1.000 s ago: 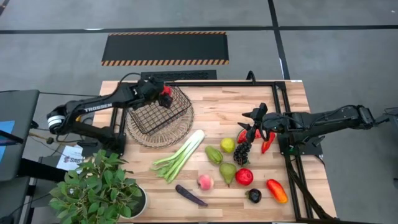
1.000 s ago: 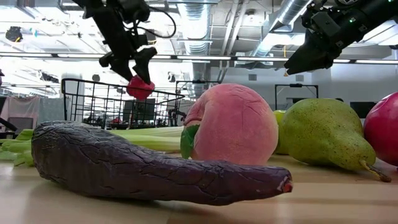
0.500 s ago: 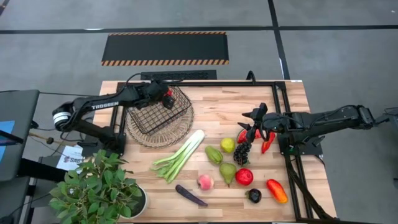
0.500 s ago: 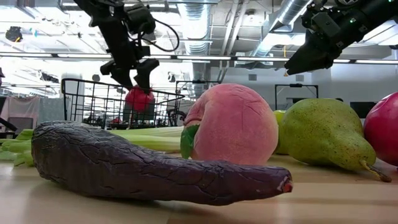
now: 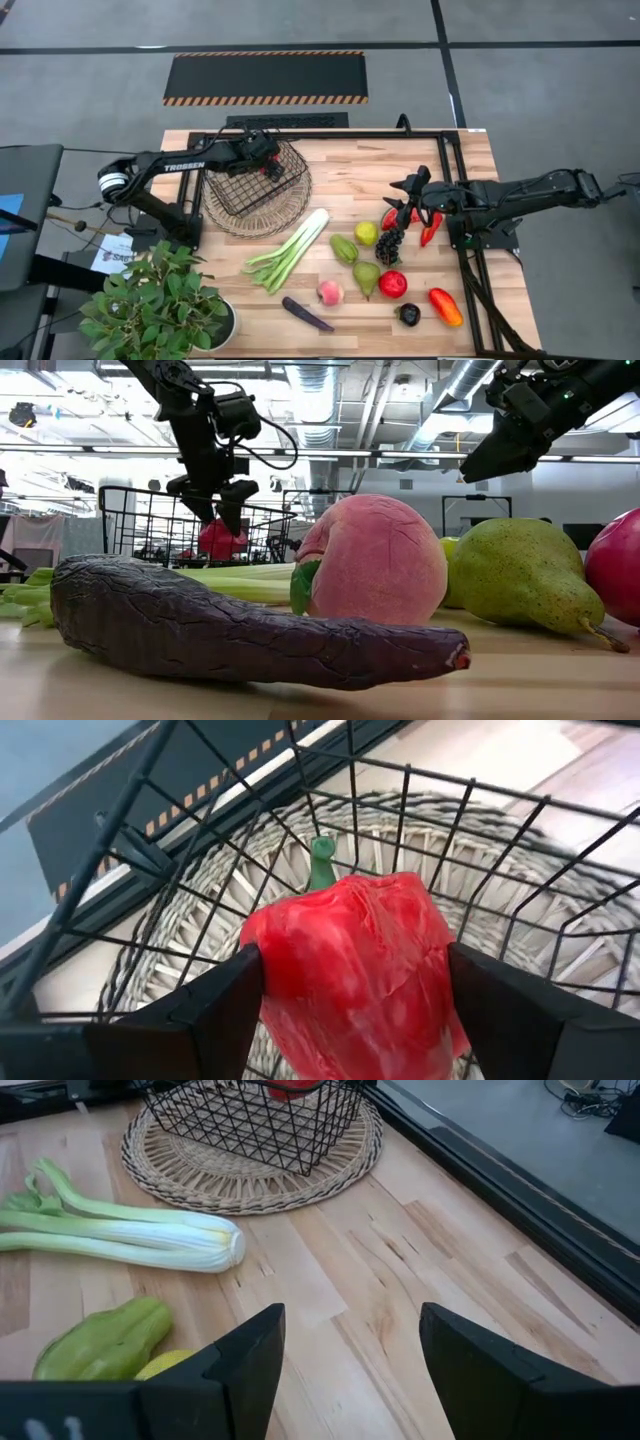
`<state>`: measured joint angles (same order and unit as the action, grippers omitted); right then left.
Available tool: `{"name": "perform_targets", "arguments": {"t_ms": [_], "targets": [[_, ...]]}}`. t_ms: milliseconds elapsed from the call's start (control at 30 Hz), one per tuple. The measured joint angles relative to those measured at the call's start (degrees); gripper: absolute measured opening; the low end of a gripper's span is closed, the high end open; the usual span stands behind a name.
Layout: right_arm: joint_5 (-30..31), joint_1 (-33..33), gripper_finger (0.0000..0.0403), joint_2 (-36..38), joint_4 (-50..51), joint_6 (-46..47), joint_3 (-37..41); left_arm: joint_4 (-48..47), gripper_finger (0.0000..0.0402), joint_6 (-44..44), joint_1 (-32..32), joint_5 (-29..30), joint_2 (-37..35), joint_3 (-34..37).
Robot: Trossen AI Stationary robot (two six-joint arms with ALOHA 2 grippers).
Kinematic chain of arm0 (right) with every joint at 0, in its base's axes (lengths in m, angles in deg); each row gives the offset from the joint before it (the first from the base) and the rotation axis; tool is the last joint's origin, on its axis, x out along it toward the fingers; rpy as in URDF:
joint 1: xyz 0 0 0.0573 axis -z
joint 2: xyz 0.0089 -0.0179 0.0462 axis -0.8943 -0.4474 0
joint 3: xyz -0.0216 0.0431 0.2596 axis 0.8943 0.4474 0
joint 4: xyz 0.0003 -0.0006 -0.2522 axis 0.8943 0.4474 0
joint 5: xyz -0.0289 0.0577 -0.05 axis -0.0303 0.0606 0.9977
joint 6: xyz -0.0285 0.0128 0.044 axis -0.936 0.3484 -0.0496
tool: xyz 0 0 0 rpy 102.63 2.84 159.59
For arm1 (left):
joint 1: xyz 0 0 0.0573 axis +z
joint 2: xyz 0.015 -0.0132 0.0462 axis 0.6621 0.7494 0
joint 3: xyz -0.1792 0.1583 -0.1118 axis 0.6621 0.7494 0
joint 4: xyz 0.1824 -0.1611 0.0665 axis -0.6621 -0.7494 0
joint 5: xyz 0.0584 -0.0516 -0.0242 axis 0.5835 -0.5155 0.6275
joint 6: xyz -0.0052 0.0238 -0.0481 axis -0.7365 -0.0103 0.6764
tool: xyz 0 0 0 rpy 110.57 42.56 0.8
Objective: Build produce basket
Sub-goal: Put the red bell pepper into the wire basket, then put the green chayote into the wire basket
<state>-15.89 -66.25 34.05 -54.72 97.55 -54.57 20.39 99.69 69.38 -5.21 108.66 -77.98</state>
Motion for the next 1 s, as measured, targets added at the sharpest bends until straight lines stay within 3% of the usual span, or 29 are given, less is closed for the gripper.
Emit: {"name": "perform_targets", "arguments": {"t_ms": [500,833,1000], "targets": [[0.0,0.0,0.0255,0.0,0.0,0.0,0.0,0.0,0.0287,-0.6,0.4,3.0,0.0,0.0],[0.0,0.0,0.0255,0.0,0.0,0.1,0.0,0.0,0.0352,-0.8,0.3,6.2,0.0,0.0],[0.0,0.0,0.0255,0.0,0.0,0.1,0.0,0.1,0.0363,-1.6,-0.1,6.2,0.0,-0.2]]}}
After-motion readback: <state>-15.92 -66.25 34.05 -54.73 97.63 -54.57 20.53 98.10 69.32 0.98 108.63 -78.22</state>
